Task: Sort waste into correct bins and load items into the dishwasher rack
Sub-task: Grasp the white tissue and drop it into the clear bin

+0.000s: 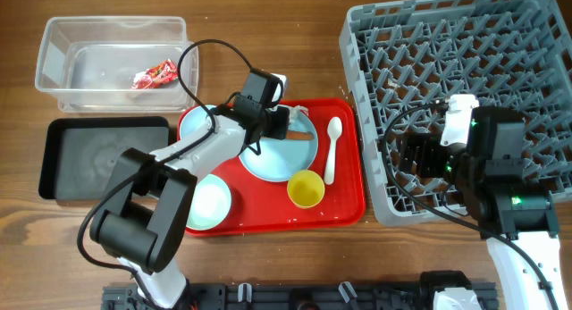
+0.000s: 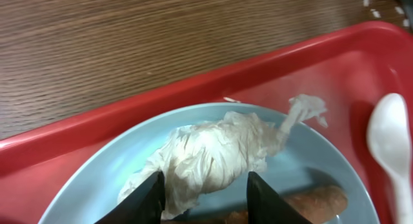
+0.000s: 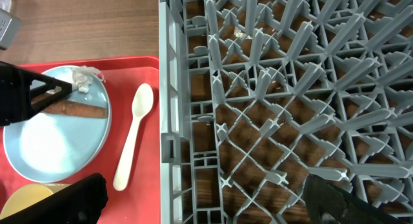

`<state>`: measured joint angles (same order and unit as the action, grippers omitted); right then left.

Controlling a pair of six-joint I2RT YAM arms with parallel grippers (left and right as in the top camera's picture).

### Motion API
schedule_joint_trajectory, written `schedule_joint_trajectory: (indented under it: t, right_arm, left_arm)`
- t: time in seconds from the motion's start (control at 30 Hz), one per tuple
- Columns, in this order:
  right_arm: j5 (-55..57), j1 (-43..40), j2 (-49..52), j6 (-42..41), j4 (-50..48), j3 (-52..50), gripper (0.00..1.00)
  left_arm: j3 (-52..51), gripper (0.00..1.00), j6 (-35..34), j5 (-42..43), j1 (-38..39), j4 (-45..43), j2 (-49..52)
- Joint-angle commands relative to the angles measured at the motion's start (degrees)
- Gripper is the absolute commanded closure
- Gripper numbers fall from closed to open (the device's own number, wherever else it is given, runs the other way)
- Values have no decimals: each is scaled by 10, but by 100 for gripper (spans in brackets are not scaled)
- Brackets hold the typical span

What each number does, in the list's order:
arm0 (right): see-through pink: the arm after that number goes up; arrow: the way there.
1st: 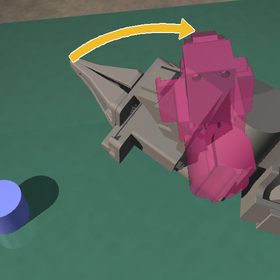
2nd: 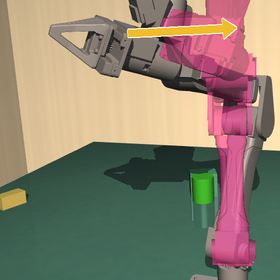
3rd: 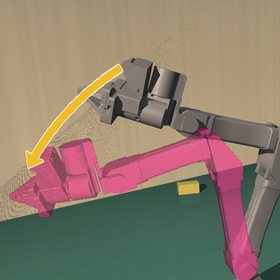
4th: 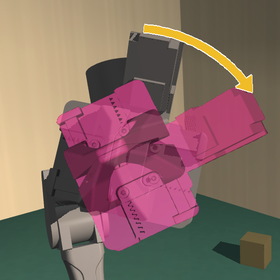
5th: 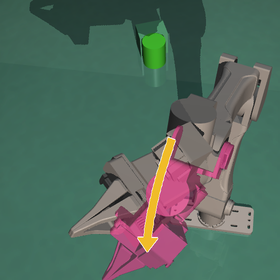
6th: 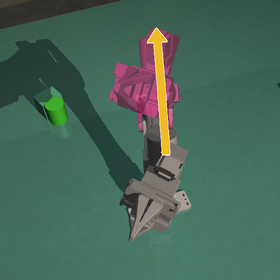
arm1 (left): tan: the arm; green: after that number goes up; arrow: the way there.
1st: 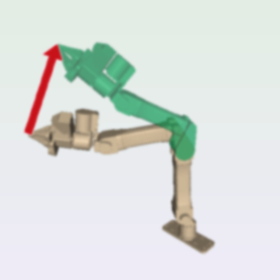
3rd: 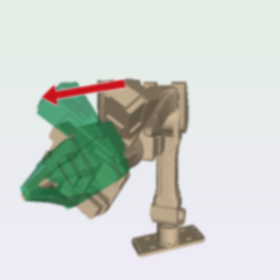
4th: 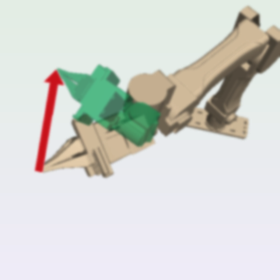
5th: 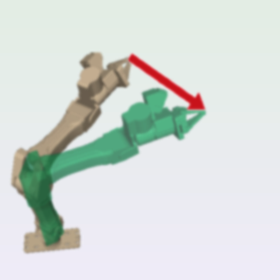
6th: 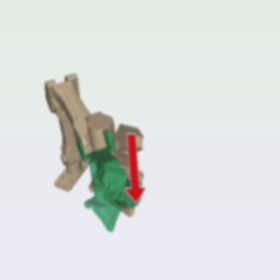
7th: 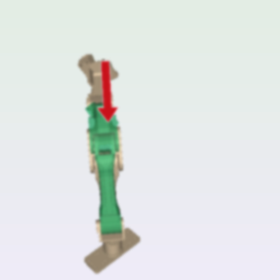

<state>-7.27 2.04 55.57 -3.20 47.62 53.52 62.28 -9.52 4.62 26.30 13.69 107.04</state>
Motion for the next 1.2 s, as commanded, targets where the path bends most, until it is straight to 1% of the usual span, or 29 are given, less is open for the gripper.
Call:
schedule_joint_trajectory:
  t: [0.0,0.03,0.07,0.13,0.2,0.23,0.33,0.43,0.6,0.7,0.73,0.8,0.87,0.93,1.03,1.17]
  right_arm:
    - [-5,-3,2,0,1,12,0]
    - [-5,-3,2,0,1,12,0]
    - [-5,-3,2,0,1,12,0]
    - [-5,-3,2,0,1,12,0]
    - [-5,-3,2,0,1,12,0]
    - [-5,-3,2,0,1,12,0]
    - [-5,-3,2,0,1,12,0]
    - [-5,-3,2,0,1,12,0]
    - [-5,-3,2,0,1,12,0]
    - [-5,-3,2,0,2,12,0]
    - [-5,-3,2,0,2,12,0]
    - [-4,-3,2,0,2,12,0]
    - [-5,-3,2,0,2,12,0]
    - [-5,-3,2,0,2,12,0]
    - [-5,-3,2,0,2,12,0]
    - [-5,-3,2,0,2,12,0]
  left_arm:
    - [0,66,1,-41,0,5,17]
    - [0,67,1,-41,0,5,17]
    - [-1,70,1,-41,0,5,17]
    - [-1,82,1,-41,0,5,19]
    - [-1,90,1,-41,0,4,19]
    - [-1,96,1,-41,0,3,19]
    - [-1,96,2,-43,0,-2,18]
    - [1,96,2,-48,-1,-1,-7]
    - [1,96,2,-56,-9,38,-109]
    - [1,96,3,-65,-14,59,-143]
    - [1,96,3,-82,-21,64,-155]
    - [1,96,3,-114,-49,65,-185]
    - [1,96,3,-119,-85,58,-206]
    - [1,96,3,-119,-154,28,-223]
    - [1,96,3,-118,-247,-21,-217]
    - [1,96,1,-118,-323,-59,-172]
